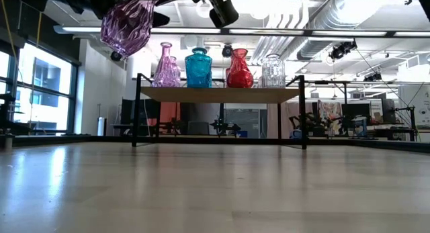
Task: Sort vases onto shelf
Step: Put the violet vase on the shelf aligned with the other violet vases
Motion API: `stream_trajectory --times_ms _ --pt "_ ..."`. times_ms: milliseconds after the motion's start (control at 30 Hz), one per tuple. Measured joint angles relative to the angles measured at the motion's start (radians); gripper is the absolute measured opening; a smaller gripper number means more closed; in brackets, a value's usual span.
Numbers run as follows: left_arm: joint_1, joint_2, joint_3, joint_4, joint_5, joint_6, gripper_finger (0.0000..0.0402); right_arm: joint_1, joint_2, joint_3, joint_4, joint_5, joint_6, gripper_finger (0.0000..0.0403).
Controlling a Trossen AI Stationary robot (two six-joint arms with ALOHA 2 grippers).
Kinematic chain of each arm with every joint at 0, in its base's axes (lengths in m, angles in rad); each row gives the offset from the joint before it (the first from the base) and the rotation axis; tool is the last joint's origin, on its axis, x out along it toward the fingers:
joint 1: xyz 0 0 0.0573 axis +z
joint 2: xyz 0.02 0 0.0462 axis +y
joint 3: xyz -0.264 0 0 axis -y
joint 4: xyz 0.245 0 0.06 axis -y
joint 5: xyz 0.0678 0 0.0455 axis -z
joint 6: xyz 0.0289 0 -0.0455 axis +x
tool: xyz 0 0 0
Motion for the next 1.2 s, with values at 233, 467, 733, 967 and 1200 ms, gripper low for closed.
stream_trajectory --times_ms 233,467,733,967,1200 --pt "0.000 -0.001 0.001 0.008 0.008 0.008 0.0142 -0.001 0.000 0.000 0.002 0.000 0.000 0.0000" --pt "-0.001 -0.001 0.002 0.010 0.009 0.004 0.0129 -0.001 0.000 0.000 0.002 -0.002 -0.002 0.0008" --pt "0.000 -0.001 0.002 0.009 0.011 -0.004 0.0131 -0.001 0.000 0.000 0.003 -0.002 -0.040 0.0036" --pt "0.000 -0.015 0.000 -0.001 0.030 -0.005 0.0129 0.000 0.000 0.000 0.016 -0.008 -0.047 0.0076" --pt "0.000 -0.067 -0.002 -0.025 0.032 -0.004 0.0128 -0.013 -0.017 0.002 0.044 -0.012 -0.047 0.0110"
